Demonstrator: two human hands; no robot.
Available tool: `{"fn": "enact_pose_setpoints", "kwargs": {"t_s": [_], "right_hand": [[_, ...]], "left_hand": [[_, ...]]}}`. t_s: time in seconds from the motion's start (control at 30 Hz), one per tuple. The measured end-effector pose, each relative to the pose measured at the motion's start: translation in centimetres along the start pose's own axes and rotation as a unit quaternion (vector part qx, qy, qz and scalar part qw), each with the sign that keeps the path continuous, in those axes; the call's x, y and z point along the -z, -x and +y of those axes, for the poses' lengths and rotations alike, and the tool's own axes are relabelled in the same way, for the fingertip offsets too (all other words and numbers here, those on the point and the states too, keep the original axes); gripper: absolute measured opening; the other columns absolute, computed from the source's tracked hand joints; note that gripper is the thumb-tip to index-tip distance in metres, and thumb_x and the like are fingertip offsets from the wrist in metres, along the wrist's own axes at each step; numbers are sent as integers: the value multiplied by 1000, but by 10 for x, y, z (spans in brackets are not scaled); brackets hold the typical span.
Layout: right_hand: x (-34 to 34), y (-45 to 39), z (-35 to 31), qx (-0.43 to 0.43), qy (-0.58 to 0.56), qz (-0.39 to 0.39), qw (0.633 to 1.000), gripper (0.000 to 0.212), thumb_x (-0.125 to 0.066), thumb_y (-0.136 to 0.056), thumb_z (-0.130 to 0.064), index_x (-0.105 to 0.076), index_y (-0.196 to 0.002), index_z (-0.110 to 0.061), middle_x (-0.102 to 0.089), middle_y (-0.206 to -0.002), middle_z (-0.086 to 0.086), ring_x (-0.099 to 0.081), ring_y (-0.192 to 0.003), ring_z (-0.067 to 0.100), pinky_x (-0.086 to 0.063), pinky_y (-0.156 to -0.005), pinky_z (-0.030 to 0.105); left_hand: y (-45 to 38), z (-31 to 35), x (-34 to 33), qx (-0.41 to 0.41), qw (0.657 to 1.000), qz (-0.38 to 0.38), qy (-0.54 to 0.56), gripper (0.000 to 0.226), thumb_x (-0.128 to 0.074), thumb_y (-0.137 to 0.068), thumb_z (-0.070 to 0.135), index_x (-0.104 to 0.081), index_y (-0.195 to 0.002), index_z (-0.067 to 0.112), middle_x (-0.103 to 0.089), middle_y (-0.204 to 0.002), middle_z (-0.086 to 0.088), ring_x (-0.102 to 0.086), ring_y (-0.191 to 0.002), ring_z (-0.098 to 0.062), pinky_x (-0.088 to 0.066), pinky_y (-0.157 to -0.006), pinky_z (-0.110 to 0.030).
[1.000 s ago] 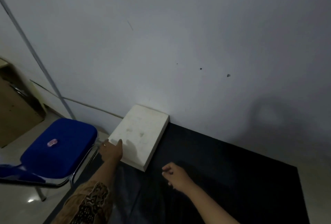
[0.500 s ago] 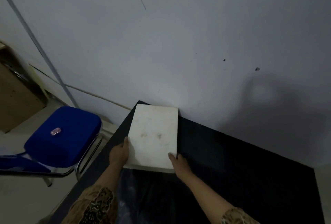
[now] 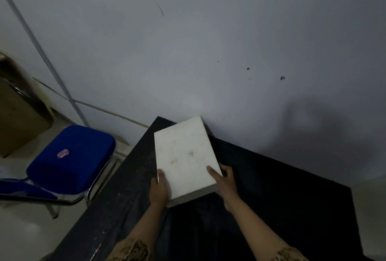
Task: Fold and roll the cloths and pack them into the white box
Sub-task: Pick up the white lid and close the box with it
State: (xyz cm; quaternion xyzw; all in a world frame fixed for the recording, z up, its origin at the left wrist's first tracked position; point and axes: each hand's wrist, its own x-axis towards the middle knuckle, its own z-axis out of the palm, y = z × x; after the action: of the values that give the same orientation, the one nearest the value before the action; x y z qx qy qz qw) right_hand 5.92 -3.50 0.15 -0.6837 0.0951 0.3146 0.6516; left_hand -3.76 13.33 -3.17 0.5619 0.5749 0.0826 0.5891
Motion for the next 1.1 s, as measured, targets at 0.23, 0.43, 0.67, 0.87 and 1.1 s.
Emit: {"fn": "enact_pose_setpoints", "kwargs": {"t_s": [0.23,0.43,0.67,0.87,1.1], "right_hand": [[83,29,-27,9,2,-9,1000,47,-81,-69,-38,-58,-109,-28,-68,-113,3,-65,-100,21,-57,-82,41],[194,65,-32,-23,-21,-35,999,62,-82,-59,-40,-65,-113,-15,-72,-111,9,-65,-105,30,-55,-86,41],[325,112,-52,-34,-16,-50,998,59,-77,-61,-30,-68,-113,-3,-72,-106,15,-67,-94,30,-53,-84,39],[417,153,-79,13,-25,-31,999,37,-69,-74,-33,-68,-102,-9,-69,-96,13,-64,-81,27,-49,-73,33],[509,182,-94,111,-93,52,988,52,-55,-89,-46,-62,-124,-8,-66,-120,16,-62,-112,32,-48,-98,42]], "left_hand": [[42,14,-23,125,957,-173,195,86,-19,-87,72,-36,-142,9,-39,-148,-18,-39,-135,-36,-27,-116,-50],[83,24,-46,106,914,-238,311,97,-28,-76,82,-47,-134,7,-55,-131,-22,-50,-121,-39,-35,-109,-53],[153,1,-79,93,906,-364,194,86,-53,-66,77,-62,-119,10,-76,-95,-14,-67,-94,-32,-53,-77,-43],[220,-13,-134,95,890,-444,48,87,-80,-53,61,-60,-122,12,-69,-113,-16,-64,-108,-34,-49,-98,-51],[307,-12,-222,36,849,-521,85,67,-80,-61,46,-63,-117,12,-74,-105,-12,-72,-89,-28,-60,-72,-38]]}}
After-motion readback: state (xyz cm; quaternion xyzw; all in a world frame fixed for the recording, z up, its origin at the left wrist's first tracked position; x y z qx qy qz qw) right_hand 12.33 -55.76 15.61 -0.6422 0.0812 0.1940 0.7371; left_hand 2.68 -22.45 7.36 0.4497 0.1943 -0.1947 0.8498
